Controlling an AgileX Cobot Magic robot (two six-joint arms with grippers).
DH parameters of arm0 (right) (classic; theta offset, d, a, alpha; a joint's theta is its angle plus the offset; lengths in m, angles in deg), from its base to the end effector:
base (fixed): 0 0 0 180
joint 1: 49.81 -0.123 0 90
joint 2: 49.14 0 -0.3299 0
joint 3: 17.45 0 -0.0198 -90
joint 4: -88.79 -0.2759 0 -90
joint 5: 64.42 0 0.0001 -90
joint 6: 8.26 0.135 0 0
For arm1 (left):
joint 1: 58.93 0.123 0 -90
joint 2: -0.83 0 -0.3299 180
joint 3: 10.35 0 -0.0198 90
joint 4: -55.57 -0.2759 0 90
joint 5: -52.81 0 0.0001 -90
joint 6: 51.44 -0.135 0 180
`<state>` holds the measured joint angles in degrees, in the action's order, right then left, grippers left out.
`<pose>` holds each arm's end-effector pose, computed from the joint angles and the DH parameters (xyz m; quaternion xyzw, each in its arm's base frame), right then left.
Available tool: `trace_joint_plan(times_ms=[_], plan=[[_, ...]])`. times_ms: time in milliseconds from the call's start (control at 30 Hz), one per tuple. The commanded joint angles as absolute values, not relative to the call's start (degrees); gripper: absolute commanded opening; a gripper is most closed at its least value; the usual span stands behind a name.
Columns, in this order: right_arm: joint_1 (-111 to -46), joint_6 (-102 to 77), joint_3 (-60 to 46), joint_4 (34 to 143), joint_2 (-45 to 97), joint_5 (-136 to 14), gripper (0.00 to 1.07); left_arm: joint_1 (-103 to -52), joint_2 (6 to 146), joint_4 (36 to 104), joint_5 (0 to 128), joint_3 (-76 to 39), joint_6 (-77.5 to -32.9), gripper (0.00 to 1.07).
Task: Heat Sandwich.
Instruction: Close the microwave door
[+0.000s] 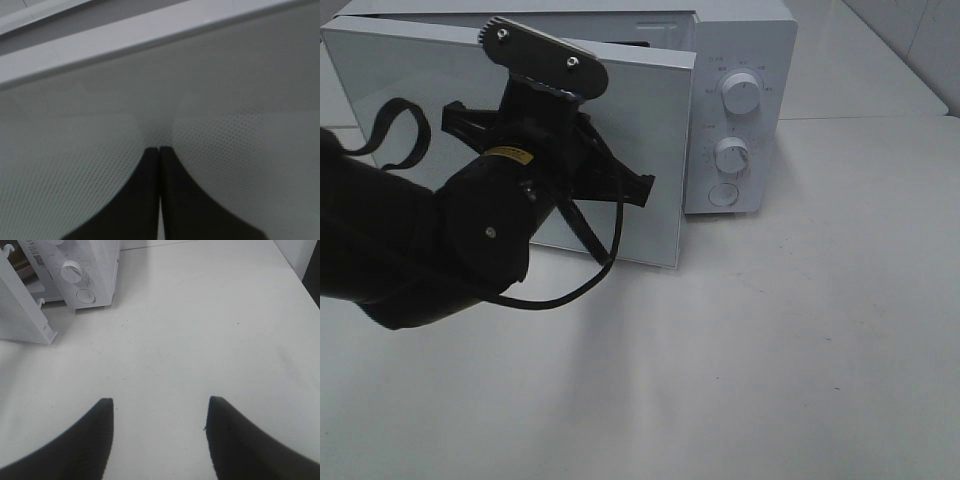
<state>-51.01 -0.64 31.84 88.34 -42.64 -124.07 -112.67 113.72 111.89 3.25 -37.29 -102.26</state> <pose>0.0111 0.0011 0.2738 0.0472 0.8441 0.0450 0.5322 0.3182 -0.2893 0.1986 0.2065 0.7544 0.0228 0.6227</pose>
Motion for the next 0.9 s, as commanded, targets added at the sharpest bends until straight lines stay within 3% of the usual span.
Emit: trace_joint_plan(times_ms=[33, 267, 333, 700, 900], plan=[[-50.67, -0.47, 31.78, 88.22, -44.13, -123.61, 0.55, -113.53, 115.04, 112.92, 1.88, -34.49, -109.65, 0.00], [-50.67, -0.47, 31.78, 88.22, -44.13, -123.61, 0.55, -113.65, 117.56, 114.93, 0.16, -30.76, -117.68, 0.00], [-50.67, -0.47, 31.78, 88.22, -44.13, -123.61, 0.55, -113.65, 118.48, 114.93, 0.16, -28.99, -122.77, 0.00], [-50.67, -0.47, 31.78, 88.22, -44.13, -123.61, 0.55, -113.65, 124.67, 115.61, -0.24, -21.82, -139.45, 0.00], [-50.67, -0.47, 31.78, 88.22, -44.13, -123.61, 0.55, -113.07, 126.39, 115.67, -1.27, -19.70, -143.00, 0.00]])
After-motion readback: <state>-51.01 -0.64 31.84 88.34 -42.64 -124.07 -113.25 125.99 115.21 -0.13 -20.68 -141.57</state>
